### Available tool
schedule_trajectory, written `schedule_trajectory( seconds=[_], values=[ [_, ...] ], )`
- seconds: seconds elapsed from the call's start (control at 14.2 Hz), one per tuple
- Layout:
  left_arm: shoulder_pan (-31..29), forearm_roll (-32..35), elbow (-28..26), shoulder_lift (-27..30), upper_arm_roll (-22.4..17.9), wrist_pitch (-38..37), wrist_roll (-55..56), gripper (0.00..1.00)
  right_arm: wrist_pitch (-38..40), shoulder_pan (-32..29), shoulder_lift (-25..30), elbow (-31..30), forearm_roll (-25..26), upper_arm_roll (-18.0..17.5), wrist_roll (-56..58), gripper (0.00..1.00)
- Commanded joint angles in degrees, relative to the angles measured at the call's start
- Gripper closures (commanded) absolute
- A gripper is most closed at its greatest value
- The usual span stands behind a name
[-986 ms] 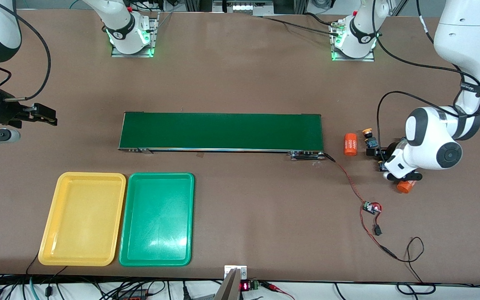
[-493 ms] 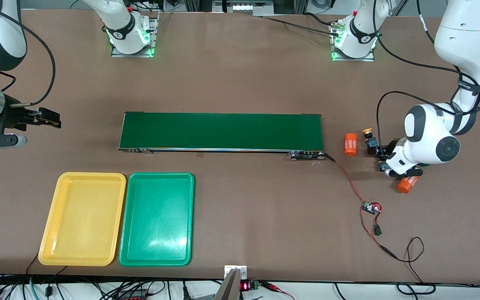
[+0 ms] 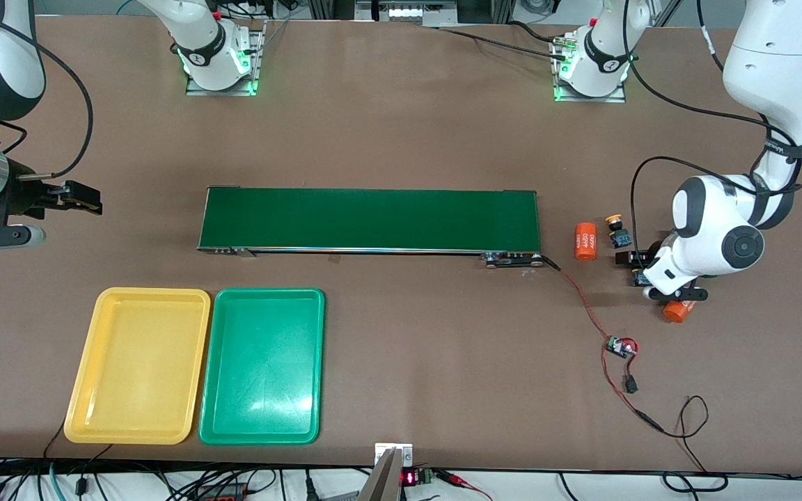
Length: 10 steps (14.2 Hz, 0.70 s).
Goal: Sort buttons by color to trays
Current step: 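Lower the left gripper and grasp the green-capped button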
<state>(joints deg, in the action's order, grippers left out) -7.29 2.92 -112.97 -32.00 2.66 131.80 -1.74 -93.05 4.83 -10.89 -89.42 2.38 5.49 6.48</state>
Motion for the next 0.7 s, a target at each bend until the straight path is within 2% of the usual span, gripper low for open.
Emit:
schedule_trajectory(
  seconds=[0.0, 0.07, 0.14, 0.28, 0.42, 0.49, 0.63],
  values=[
    [-0.27, 0.95, 0.73, -0.78, -0.02, 0.74, -1.16, 0.08, -0.38, 0.09, 0.52, -0.67, 0.26, 0.22, 0.64, 0.0],
    [-0.27, 1.03, 0.73, -0.69, -0.02, 0.65, -1.24, 0.36, -0.38, 0.01, 0.52, -0.67, 0.17, 0.22, 0.64, 0.0],
    [-0.19, 1.04, 0.73, -0.35, -0.02, 0.56, -1.07, 0.54, -0.38, 0.01, 0.52, -0.67, 0.17, 0.22, 0.64, 0.0],
    [-0.1, 1.04, 0.64, 0.88, 0.07, 0.04, -0.98, 0.8, -0.38, 0.01, 0.52, -0.67, 0.08, 0.22, 0.64, 0.0],
    [-0.1, 1.04, 0.38, 1.76, 0.16, -0.75, -1.33, 0.95, -0.38, 0.01, 0.52, -0.67, -0.01, 0.22, 0.64, 0.0],
    [-0.1, 1.04, 0.38, 2.12, 0.5, -1.63, -1.33, 1.0, -0.38, 0.01, 0.52, -0.67, -0.1, 0.22, 0.64, 0.0],
    [-0.01, 0.95, 0.38, 4.65, 1.91, -4.95, -1.16, 1.0, -0.38, 0.01, 0.52, -0.67, -0.1, 0.22, 0.55, 0.0]
  ],
)
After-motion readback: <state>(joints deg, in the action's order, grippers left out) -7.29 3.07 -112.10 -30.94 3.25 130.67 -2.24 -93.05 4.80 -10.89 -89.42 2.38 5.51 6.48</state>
